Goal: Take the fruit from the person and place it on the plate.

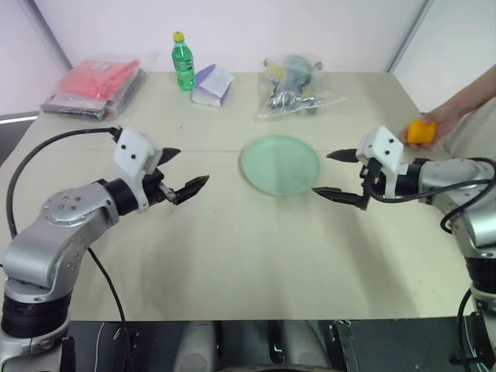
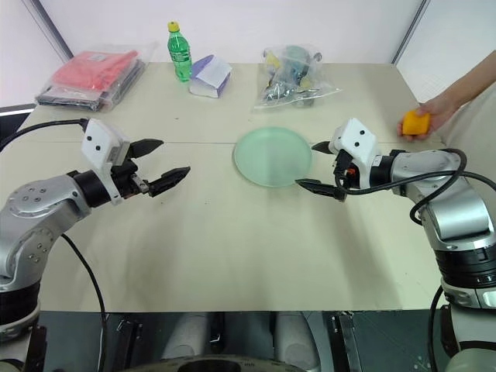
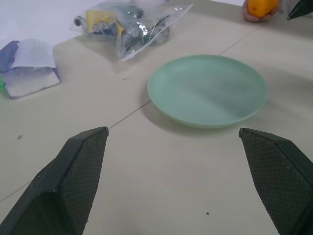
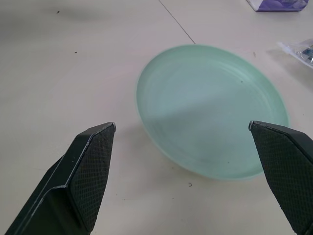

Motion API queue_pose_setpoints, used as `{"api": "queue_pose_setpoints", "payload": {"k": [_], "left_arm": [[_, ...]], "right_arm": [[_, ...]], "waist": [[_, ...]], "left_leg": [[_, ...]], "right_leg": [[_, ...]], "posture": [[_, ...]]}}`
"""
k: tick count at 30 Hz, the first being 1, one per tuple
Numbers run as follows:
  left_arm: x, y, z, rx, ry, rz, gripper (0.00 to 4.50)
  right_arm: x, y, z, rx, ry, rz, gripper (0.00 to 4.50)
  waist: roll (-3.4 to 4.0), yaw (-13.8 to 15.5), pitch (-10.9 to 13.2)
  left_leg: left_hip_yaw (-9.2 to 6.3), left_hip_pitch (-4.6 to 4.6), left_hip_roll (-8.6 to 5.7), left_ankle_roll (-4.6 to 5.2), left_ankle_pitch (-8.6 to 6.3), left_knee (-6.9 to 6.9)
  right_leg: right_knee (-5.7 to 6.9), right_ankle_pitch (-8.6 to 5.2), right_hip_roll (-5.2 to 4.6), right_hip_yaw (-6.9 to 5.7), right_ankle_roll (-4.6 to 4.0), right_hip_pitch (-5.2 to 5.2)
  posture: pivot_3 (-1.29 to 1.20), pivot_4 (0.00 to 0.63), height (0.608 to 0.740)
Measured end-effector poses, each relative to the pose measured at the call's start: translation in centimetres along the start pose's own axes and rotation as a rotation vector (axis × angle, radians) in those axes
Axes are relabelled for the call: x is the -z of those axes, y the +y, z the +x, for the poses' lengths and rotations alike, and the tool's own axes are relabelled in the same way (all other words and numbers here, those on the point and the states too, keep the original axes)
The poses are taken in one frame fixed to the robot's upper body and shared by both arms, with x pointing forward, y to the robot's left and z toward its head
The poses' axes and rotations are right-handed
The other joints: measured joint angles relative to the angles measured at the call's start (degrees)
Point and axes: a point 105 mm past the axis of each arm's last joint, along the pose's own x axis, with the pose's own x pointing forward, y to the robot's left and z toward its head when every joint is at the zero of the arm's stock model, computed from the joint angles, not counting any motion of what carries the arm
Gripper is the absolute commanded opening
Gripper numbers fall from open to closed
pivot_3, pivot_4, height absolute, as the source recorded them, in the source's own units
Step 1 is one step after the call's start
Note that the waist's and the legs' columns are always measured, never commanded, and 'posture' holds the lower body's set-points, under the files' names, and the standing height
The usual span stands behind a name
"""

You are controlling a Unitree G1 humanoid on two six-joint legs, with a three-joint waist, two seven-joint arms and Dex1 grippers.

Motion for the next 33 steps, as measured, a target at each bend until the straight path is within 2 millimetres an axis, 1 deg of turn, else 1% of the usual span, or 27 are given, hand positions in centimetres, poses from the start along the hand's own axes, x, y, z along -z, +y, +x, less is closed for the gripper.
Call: {"api": "queue_pose_setpoints", "payload": {"k": [3,9,11,14,27,30,33], "left_arm": [[0.0,-0.1,0.0,0.004,0.001,0.000,4.49],[-0.1,-0.2,0.1,0.020,-0.007,-0.006,4.49],[-0.2,-0.1,0.1,0.018,-0.010,-0.004,4.49],[-0.3,0.1,0.2,0.015,-0.017,-0.001,4.49],[-0.5,0.5,0.6,0.017,-0.022,0.013,4.49],[-0.1,0.5,0.4,0.026,-0.001,0.021,4.49],[0.2,0.8,-0.1,0.013,0.013,0.018,4.49]], "right_arm": [[0.0,-0.1,-0.2,0.002,0.005,-0.003,4.50],[0.2,-1.4,-2.4,0.069,0.033,-0.010,4.50],[0.3,-1.7,-2.8,0.082,0.039,-0.005,4.50],[-0.1,-2.0,-3.2,0.095,0.022,-0.002,4.50],[-0.1,-1.6,-2.9,0.077,0.025,0.009,4.50],[-0.7,-1.5,-2.5,0.069,0.009,0.005,4.50],[-0.6,-1.3,-2.2,0.058,0.007,0.014,4.50]], "waist": [[0.00,0.0,0.0],[0.00,0.1,0.0],[0.00,0.0,0.0],[0.00,0.0,0.0],[0.00,0.0,0.0],[0.00,-0.1,0.0],[0.01,-0.1,0.0]], "left_leg": [[0.00,0.00,0.00,0.00,0.00,0.00],[0.01,0.00,0.00,0.00,0.00,0.00],[0.01,0.00,0.00,0.00,0.00,0.00],[0.00,0.01,0.00,0.00,0.00,0.00],[0.01,0.00,0.00,0.00,0.00,0.00],[0.01,0.01,0.01,0.00,0.00,-0.01],[0.01,0.00,0.01,0.00,0.00,-0.02]], "right_leg": [[0.00,0.00,0.00,0.00,0.00,0.00],[0.00,0.00,0.00,0.00,0.00,0.00],[-0.01,0.00,0.00,0.00,0.00,0.00],[-0.01,0.00,0.02,0.00,0.00,0.00],[-0.01,0.00,0.01,0.00,0.00,0.00],[-0.01,0.00,0.01,0.00,0.00,0.00],[-0.01,0.00,0.01,0.00,0.00,-0.03]], "posture": [[0.00,0.150,0.731],[0.00,0.150,0.731],[0.00,0.150,0.731],[0.00,0.150,0.731],[0.00,0.150,0.731],[0.00,0.150,0.731],[0.00,0.150,0.731]]}}
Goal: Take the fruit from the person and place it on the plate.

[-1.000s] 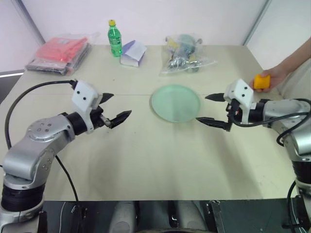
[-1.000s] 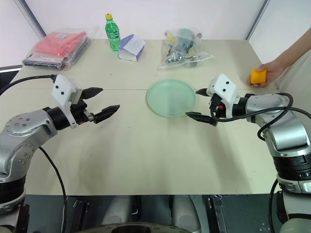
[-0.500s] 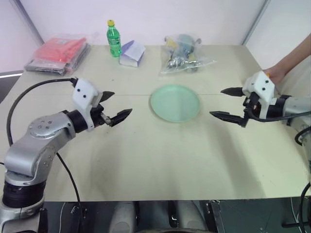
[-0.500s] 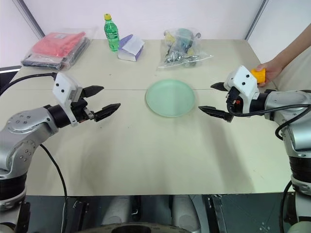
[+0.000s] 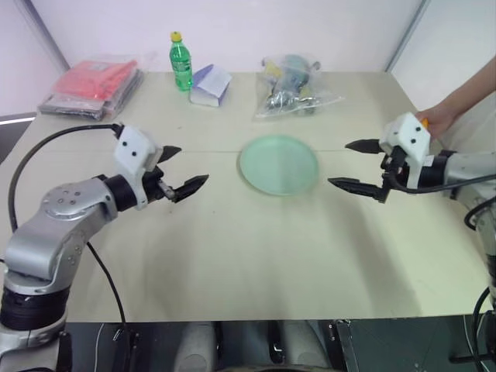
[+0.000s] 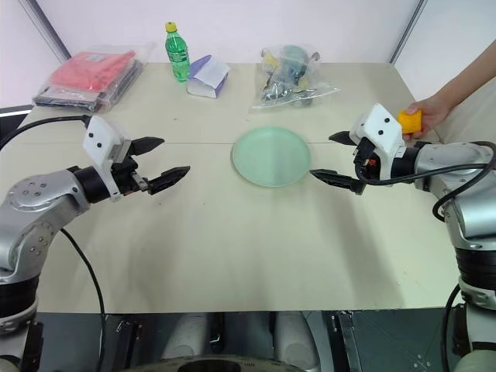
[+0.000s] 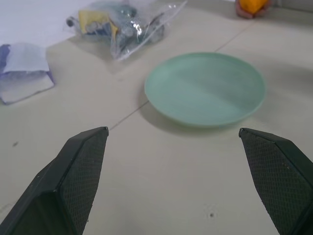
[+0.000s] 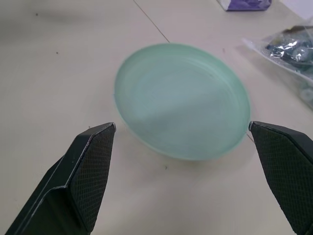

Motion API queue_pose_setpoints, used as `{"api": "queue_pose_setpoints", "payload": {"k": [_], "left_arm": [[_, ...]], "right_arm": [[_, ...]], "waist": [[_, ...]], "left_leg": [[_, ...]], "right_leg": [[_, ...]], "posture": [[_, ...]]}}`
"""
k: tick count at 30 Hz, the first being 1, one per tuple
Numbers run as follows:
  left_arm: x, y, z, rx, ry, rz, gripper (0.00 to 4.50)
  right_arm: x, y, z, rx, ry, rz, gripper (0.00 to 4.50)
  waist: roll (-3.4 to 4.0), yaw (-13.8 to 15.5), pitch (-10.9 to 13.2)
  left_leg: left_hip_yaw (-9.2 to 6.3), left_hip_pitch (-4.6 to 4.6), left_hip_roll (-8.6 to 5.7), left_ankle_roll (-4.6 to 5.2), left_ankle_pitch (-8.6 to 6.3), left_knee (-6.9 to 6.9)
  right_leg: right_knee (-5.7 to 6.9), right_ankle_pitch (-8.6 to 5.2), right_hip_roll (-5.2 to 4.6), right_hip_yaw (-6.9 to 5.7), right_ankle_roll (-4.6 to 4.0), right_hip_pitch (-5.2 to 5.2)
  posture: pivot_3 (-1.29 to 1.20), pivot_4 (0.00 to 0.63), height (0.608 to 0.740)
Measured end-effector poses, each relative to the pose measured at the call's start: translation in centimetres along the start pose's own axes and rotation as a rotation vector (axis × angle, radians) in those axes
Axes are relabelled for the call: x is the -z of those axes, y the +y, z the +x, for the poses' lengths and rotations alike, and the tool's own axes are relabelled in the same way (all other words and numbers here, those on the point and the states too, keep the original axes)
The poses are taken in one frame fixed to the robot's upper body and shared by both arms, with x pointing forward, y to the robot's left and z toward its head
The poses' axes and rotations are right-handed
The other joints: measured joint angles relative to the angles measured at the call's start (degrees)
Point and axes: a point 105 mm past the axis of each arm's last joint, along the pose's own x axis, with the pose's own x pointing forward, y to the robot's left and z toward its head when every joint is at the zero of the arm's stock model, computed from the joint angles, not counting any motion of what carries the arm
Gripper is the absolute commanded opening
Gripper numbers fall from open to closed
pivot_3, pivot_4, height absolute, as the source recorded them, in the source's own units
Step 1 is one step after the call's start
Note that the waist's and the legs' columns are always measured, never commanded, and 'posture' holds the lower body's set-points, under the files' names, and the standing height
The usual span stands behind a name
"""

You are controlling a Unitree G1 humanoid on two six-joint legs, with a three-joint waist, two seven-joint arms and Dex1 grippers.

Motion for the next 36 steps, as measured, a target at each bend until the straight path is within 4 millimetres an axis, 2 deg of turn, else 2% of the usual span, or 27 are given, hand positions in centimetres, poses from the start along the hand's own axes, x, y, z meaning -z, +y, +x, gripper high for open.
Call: {"api": "queue_pose_setpoints", "payload": {"k": [7,12,15,28,34,36], "left_arm": [[0.5,0.1,-1.2,-0.004,0.021,-0.006,4.49],[0.0,0.3,-1.6,-0.007,0.003,-0.006,4.49],[-0.6,0.6,-1.6,-0.015,-0.026,-0.005,4.49],[-0.7,0.9,-2.1,-0.015,-0.031,-0.008,4.49],[-1.9,1.3,-1.3,-0.028,-0.071,0.080,4.49],[-2.3,1.5,-0.9,-0.040,-0.093,0.118,4.49]], "right_arm": [[-0.2,0.3,0.2,-0.011,-0.015,0.003,4.50],[-0.2,0.4,0.2,-0.018,-0.017,0.002,4.50],[-0.6,0.4,0.3,-0.030,-0.026,-0.011,4.50],[-1.3,0.8,0.7,-0.038,-0.047,-0.021,4.50],[-1.6,1.8,2.3,-0.010,-0.148,0.138,4.50],[-2.2,1.6,3.3,0.045,-0.218,0.303,4.50]], "waist": [[0.00,0.1,0.0],[0.00,0.1,0.0],[0.00,0.0,0.0],[0.00,0.1,0.0],[0.00,0.0,0.0],[-0.01,0.0,0.0]], "left_leg": [[0.02,-0.01,-0.01,0.00,0.00,0.00],[0.02,0.00,-0.01,0.00,0.00,0.00],[0.04,0.00,-0.01,0.00,0.00,0.00],[0.04,-0.01,-0.01,0.00,0.00,-0.01],[0.04,0.00,-0.01,0.00,0.00,-0.01],[0.03,0.00,0.00,-0.01,0.00,-0.02]], "right_leg": [[-0.02,0.00,-0.04,0.00,0.00,0.01],[-0.02,0.00,-0.03,0.00,0.00,0.01],[-0.02,0.00,-0.04,0.00,0.00,0.01],[-0.02,0.00,-0.04,0.00,0.00,0.00],[-0.02,0.00,-0.02,0.00,0.00,0.00],[0.00,0.01,-0.02,0.00,0.00,0.01]], "posture": [[0.00,0.150,0.731],[0.00,0.150,0.731],[0.00,0.150,0.731],[0.00,0.150,0.731],[0.00,0.150,0.731],[0.00,0.150,0.731]]}}
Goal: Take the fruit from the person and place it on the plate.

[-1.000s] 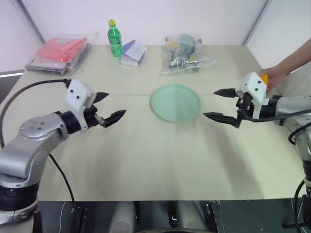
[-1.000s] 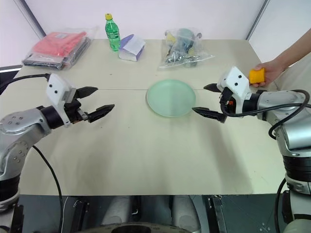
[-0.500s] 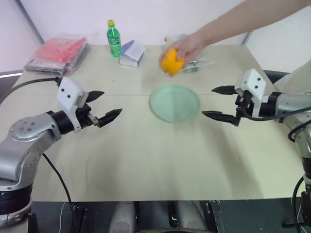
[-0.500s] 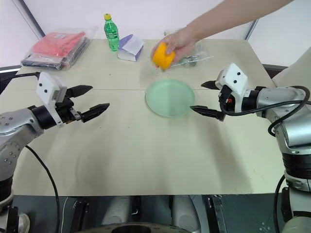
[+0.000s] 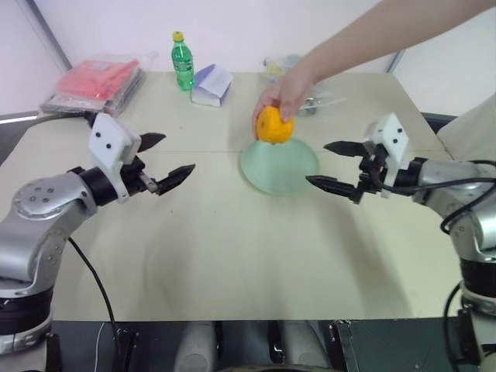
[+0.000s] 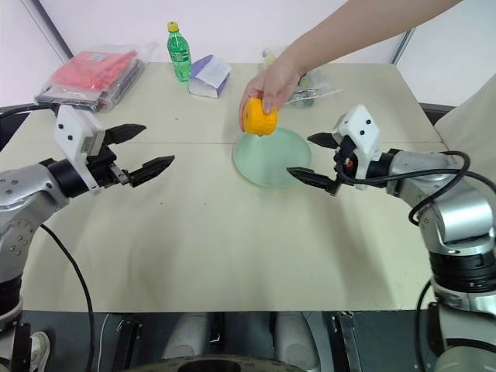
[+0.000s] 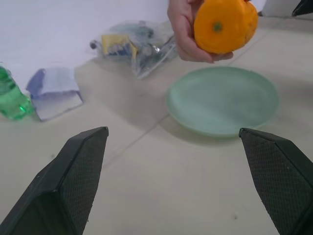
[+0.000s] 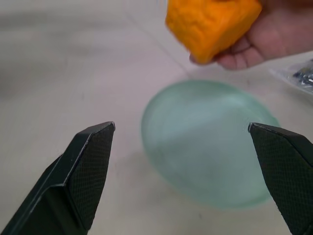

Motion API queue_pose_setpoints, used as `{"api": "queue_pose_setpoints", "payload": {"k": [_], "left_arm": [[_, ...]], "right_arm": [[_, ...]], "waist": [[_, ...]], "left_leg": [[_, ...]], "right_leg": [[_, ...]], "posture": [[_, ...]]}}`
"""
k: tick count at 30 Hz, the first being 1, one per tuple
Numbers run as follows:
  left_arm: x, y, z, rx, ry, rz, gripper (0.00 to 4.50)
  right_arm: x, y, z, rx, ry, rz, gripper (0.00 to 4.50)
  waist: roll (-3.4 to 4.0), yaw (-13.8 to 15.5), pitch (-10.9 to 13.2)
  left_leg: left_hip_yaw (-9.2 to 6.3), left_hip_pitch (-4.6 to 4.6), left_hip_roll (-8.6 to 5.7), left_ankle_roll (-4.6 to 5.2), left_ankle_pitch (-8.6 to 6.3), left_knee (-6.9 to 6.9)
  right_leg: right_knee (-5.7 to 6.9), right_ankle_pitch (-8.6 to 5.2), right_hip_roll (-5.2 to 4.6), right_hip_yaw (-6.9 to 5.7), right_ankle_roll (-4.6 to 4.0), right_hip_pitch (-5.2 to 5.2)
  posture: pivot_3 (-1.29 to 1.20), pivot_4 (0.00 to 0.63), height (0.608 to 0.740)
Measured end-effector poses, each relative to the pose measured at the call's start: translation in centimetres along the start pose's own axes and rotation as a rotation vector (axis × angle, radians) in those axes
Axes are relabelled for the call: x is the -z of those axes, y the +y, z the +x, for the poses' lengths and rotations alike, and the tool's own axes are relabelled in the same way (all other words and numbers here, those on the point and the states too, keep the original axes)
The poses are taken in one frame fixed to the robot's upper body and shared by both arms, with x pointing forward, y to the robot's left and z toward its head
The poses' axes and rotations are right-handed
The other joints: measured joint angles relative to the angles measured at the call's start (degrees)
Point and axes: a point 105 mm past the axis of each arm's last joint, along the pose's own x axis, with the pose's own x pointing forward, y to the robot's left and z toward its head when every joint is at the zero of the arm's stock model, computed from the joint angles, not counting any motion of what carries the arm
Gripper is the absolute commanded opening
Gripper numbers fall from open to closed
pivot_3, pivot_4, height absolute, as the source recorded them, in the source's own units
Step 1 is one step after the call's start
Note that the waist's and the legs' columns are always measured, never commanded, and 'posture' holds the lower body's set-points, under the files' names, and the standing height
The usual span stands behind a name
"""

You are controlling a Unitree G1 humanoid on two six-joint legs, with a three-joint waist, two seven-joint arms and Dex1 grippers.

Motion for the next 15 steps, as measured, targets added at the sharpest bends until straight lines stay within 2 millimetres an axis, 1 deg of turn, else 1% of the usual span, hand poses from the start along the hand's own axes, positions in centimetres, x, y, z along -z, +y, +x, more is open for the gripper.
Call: {"api": "queue_pose_setpoints", "payload": {"k": [3,4,7,10,15], "left_arm": [[-0.7,-0.3,0.8,0.010,-0.047,0.082,4.49],[-0.8,-0.3,0.9,0.014,-0.053,0.095,4.49],[-1.1,-0.2,1.2,0.013,-0.085,0.126,4.49],[-0.9,-0.1,1.5,0.023,-0.085,0.142,4.49],[-0.3,-0.5,1.9,0.057,-0.072,0.145,4.49]], "right_arm": [[-1.0,0.8,1.6,0.051,-0.060,0.217,4.50],[-1.2,0.9,1.7,0.061,-0.062,0.241,4.50],[-1.4,1.0,2.5,0.132,-0.078,0.403,4.50],[-1.7,1.1,3.1,0.165,-0.100,0.514,4.50],[-2.4,1.8,3.4,0.188,-0.108,0.577,4.50]], "waist": [[0.01,-0.1,0.0],[0.02,0.0,0.0],[0.02,0.1,0.0],[0.02,0.0,0.0],[0.03,-0.1,0.0]], "left_leg": [[0.00,-0.01,0.02,0.00,0.00,-0.02],[0.02,-0.02,0.02,0.00,0.00,-0.04],[0.03,-0.04,0.00,0.00,0.00,-0.06],[0.05,-0.05,-0.01,0.00,0.00,-0.06],[0.04,-0.06,0.00,0.00,0.00,-0.09]], "right_leg": [[0.04,0.00,0.01,0.01,-0.01,-0.04],[0.03,0.00,0.00,0.01,-0.01,-0.07],[0.03,0.00,-0.02,0.00,0.00,-0.08],[0.03,0.00,-0.04,0.00,0.00,-0.08],[0.02,0.00,-0.02,0.00,0.00,-0.10]], "posture": [[0.00,0.150,0.731],[0.00,0.150,0.731],[0.00,0.150,0.731],[0.00,0.150,0.731],[0.00,0.150,0.731]]}}
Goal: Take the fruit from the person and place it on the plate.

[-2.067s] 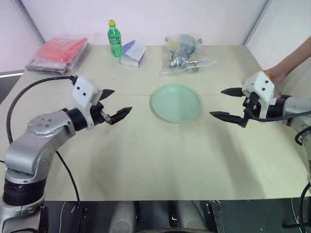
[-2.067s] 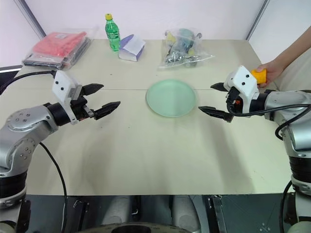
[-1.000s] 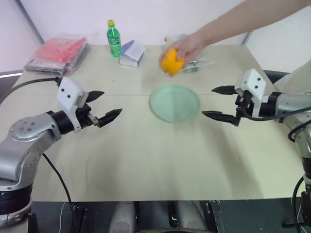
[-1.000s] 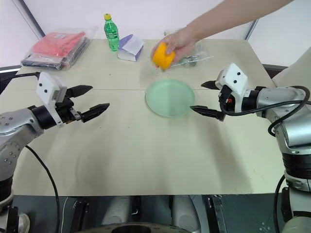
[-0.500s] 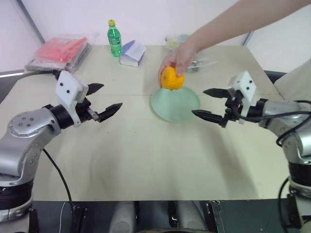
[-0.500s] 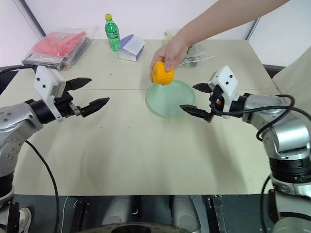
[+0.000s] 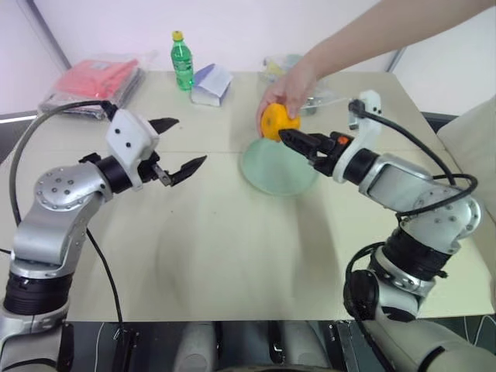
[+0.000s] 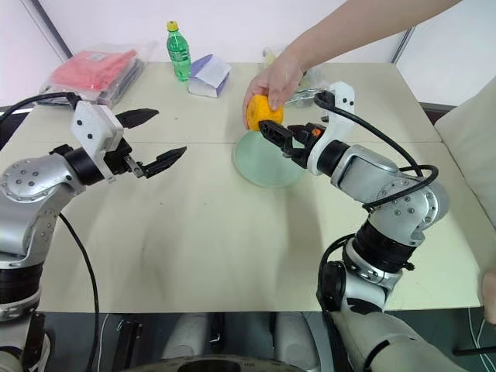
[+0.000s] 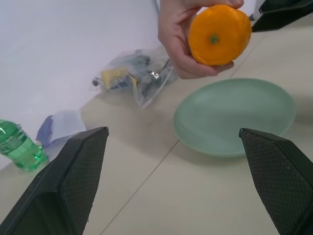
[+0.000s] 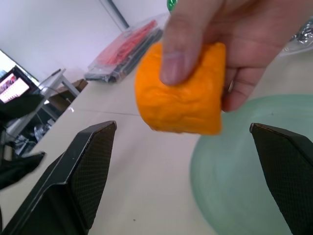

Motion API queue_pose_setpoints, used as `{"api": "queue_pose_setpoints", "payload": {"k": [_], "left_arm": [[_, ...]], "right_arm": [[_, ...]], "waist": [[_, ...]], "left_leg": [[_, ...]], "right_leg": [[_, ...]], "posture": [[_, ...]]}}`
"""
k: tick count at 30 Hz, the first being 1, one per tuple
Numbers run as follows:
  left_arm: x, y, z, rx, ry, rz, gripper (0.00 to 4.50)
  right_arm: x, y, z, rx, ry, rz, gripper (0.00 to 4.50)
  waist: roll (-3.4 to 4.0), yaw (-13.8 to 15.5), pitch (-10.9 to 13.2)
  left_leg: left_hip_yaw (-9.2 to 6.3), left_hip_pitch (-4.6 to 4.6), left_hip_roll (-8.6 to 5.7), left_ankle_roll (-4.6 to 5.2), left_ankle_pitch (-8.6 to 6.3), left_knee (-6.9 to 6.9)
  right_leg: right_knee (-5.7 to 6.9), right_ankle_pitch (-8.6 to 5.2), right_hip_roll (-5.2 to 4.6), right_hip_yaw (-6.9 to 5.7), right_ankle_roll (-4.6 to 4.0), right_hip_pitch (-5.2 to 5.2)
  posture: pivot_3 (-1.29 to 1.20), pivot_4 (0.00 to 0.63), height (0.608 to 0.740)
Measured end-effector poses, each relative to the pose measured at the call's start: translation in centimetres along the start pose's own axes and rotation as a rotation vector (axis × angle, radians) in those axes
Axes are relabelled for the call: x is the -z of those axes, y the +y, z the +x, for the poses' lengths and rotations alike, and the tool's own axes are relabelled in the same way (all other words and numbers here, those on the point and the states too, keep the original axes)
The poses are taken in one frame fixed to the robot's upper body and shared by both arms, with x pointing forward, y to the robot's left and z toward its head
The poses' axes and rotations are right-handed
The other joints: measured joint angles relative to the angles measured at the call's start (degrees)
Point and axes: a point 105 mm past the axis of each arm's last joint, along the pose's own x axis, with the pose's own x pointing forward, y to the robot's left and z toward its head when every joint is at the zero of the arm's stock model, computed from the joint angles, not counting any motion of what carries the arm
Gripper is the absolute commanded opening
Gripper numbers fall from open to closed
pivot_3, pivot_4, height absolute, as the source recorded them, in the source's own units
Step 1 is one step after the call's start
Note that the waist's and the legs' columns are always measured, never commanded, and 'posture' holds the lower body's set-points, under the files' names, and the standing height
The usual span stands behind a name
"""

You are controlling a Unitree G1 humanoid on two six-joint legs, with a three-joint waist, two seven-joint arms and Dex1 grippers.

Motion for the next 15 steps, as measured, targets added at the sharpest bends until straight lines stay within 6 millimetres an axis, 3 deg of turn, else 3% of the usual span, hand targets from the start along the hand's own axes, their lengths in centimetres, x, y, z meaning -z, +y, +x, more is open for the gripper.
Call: {"api": "queue_pose_setpoints", "payload": {"k": [15], "left_arm": [[-0.2,-0.2,0.4,0.011,-0.010,0.018,4.49]], "right_arm": [[-0.1,0.4,1.1,0.025,-0.005,0.060,4.50]], "waist": [[0.01,-0.2,0.0]], "left_leg": [[-0.01,0.00,0.00,0.00,0.00,-0.04]], "right_leg": [[-0.01,0.00,0.01,0.00,0.00,-0.01]], "posture": [[0.00,0.150,0.731]]}}
